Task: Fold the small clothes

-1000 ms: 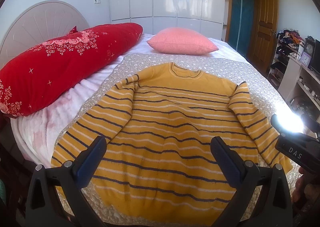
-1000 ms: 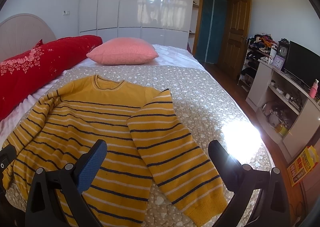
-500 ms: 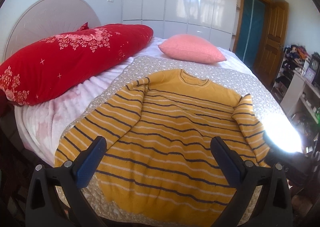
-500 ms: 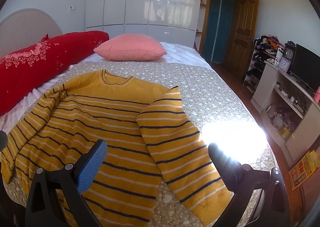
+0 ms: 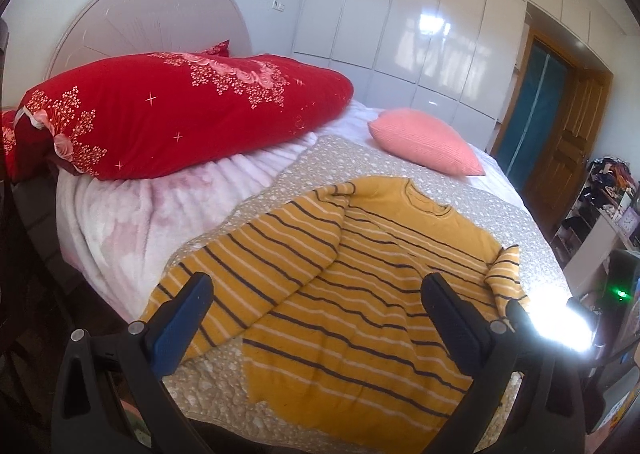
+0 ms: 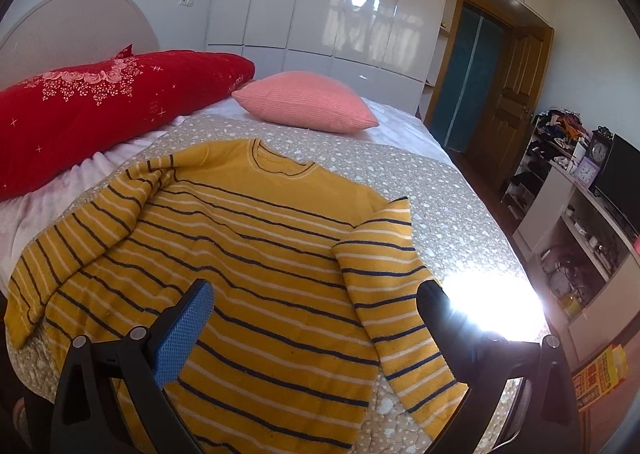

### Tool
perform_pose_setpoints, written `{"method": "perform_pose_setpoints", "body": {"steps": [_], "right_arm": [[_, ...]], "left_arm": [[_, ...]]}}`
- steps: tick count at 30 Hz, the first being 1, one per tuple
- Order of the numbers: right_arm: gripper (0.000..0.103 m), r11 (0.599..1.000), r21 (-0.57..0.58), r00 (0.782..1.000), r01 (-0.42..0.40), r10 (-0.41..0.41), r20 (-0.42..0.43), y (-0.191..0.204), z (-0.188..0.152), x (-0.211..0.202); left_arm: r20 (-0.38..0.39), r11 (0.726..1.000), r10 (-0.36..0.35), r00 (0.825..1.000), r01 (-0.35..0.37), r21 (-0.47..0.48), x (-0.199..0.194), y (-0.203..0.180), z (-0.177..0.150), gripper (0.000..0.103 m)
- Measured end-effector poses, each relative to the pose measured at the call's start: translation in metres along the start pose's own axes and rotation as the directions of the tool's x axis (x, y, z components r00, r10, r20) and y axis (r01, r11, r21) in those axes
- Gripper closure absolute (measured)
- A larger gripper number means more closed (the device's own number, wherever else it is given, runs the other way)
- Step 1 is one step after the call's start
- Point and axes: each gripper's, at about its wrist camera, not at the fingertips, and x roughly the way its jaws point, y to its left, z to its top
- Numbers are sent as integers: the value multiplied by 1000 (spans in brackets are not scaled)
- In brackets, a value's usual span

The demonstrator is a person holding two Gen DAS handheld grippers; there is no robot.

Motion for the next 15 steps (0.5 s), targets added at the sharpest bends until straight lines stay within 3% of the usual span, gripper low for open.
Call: {"method": "perform_pose_setpoints", "body": {"steps": [15], "right_arm": [[1, 999, 42, 998, -10, 12, -54, -17, -18, 10]], "left_arm": [[-38, 991, 13, 999, -8, 136, 14, -34, -15, 0]]}}
